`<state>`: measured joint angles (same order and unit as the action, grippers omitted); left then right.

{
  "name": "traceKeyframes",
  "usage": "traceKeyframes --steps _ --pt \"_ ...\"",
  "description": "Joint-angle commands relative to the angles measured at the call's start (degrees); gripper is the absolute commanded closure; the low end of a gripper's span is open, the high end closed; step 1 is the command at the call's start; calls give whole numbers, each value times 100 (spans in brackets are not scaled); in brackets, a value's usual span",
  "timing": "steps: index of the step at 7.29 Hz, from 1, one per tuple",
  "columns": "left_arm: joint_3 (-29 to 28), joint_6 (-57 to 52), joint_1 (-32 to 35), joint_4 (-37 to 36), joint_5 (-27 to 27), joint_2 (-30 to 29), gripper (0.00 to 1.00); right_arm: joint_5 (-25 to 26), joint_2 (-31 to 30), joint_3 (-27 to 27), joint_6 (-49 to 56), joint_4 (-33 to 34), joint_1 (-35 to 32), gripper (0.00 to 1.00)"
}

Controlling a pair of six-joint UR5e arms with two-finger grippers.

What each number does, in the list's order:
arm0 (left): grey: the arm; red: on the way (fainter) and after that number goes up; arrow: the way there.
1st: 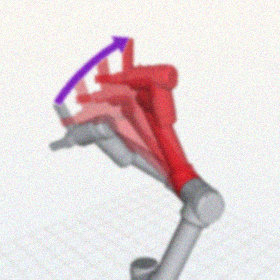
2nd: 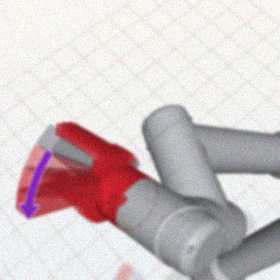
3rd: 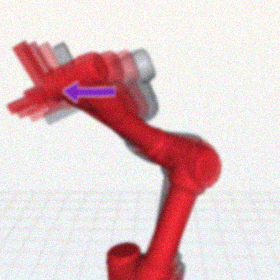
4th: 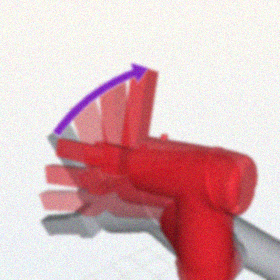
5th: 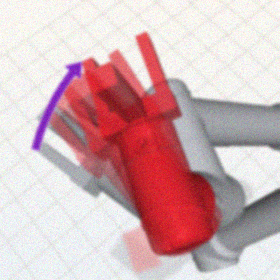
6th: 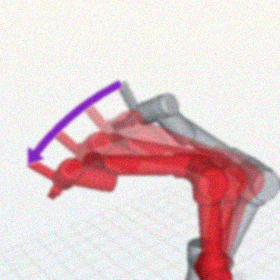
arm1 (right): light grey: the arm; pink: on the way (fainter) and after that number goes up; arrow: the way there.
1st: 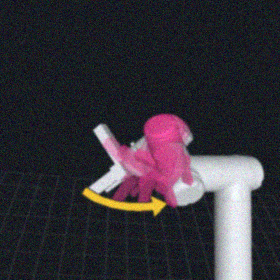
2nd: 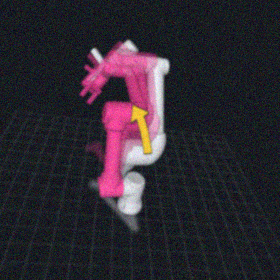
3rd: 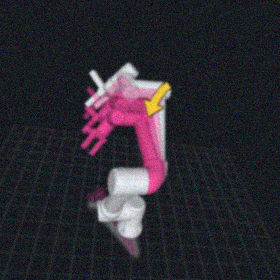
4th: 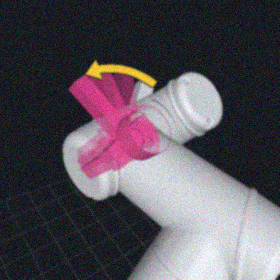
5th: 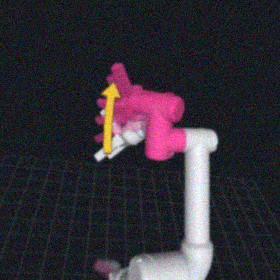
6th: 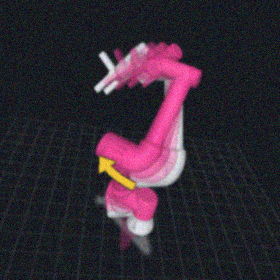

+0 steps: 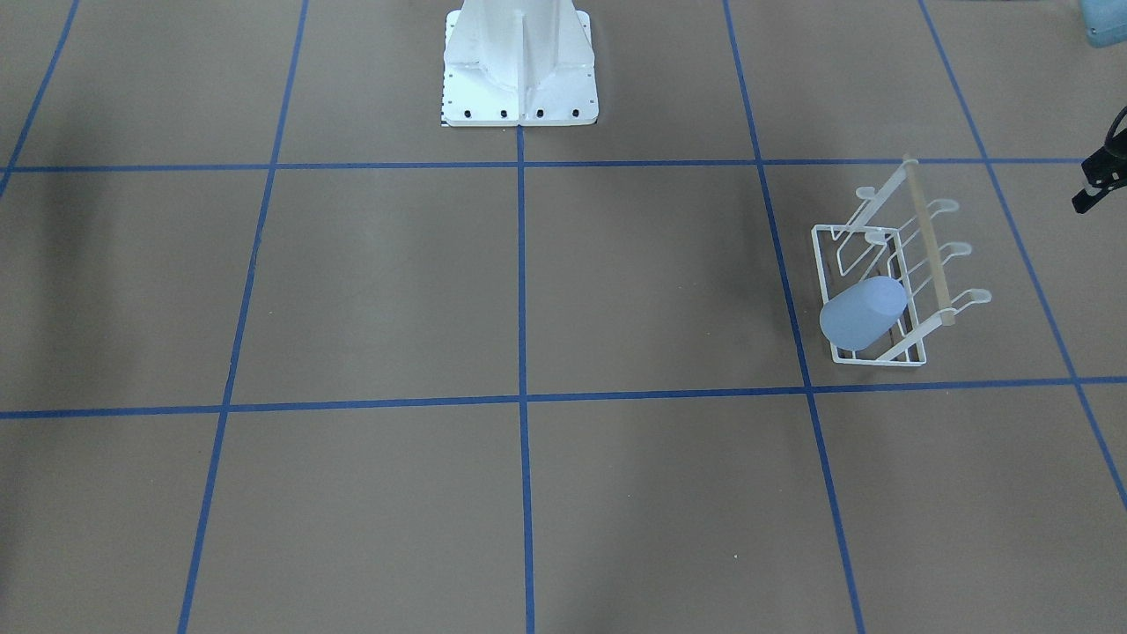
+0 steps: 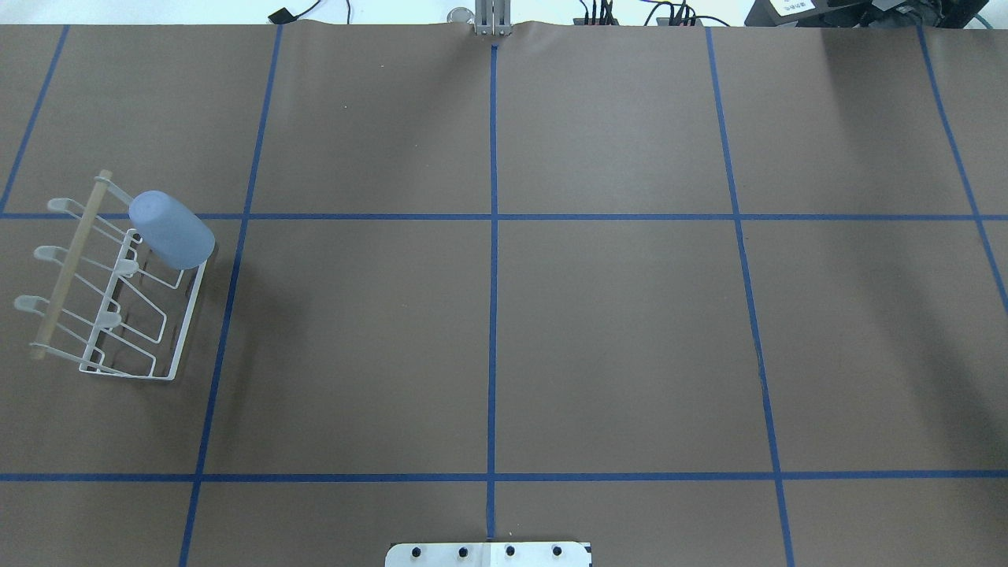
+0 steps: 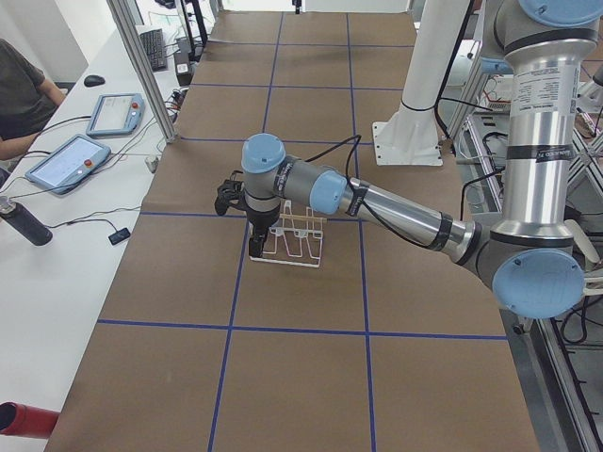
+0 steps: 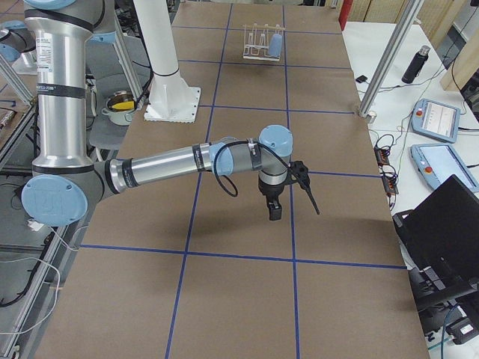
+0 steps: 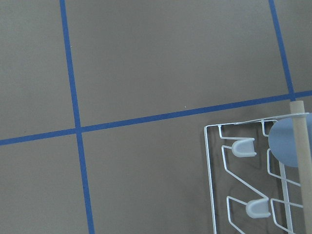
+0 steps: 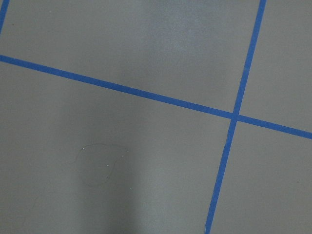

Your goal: Hang cup on cup holder

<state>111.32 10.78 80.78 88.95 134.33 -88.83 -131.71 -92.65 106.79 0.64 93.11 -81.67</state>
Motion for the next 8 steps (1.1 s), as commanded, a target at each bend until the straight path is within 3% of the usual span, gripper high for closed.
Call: traceKeyframes --steps 1,8 --pt "-266 -41 0 104 -3 6 2 13 -7 35 32 -3 -59 0" --pt "-435 -15 17 448 -21 33 2 22 238 18 -56 -12 -51 0"
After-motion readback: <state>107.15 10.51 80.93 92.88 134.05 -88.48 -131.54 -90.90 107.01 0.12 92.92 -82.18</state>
